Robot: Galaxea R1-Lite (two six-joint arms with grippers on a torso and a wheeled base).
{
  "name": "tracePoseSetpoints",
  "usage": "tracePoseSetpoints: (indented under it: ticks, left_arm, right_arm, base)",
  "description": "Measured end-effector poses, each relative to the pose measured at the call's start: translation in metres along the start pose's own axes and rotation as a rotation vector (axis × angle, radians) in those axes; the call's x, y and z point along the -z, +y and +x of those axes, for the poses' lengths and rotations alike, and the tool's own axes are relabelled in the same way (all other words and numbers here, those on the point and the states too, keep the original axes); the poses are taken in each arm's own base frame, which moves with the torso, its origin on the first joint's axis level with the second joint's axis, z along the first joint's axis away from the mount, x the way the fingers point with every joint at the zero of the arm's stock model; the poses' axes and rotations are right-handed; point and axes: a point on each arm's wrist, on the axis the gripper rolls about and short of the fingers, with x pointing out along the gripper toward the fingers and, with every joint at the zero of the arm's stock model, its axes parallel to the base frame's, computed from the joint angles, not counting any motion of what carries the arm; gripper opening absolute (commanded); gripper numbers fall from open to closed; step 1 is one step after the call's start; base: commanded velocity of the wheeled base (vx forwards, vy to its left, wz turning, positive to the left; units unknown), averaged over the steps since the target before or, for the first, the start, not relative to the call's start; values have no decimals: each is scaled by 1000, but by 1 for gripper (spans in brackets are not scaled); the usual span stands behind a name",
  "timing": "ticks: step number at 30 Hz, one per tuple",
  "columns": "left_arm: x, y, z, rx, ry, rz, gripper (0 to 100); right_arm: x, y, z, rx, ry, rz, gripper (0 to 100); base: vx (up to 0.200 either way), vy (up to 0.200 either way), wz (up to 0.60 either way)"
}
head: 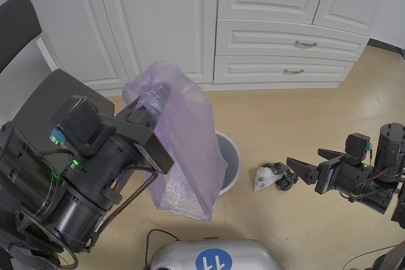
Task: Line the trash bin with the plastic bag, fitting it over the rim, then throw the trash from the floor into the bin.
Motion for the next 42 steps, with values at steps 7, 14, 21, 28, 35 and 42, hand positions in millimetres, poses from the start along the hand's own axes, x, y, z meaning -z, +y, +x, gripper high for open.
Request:
tracePoseSetpoints:
  ticks: [7, 14, 21, 28, 35, 42]
  left_arm:
    - [3, -5, -2, 23, -46, -24, 0]
    - [11, -10, -3, 41, -25, -18, 0]
    - [11, -14, -5, 59, -22, -24, 0]
    - [8, -21, -9, 89, -28, -40, 0]
    - [3, -24, -14, 112, -37, -56, 0]
    - [-11, -28, -15, 132, -84, -92, 0]
  right_arm:
    - [3, 1, 8, 0, -14, 7, 100]
    - [8, 0, 11, 2, -4, 7, 100]
    - [12, 1, 11, 0, 14, 3, 100]
    - [18, 4, 11, -17, 36, -4, 100]
    - [27, 6, 15, -22, 80, -8, 100]
    - [40, 10, 16, -41, 138, -30, 100]
  base:
    - [0, 0, 0]
    - [0, 0, 0]
    - [0, 0, 0]
    - [0, 0, 0]
    - [0, 0, 0]
    - [0, 0, 0]
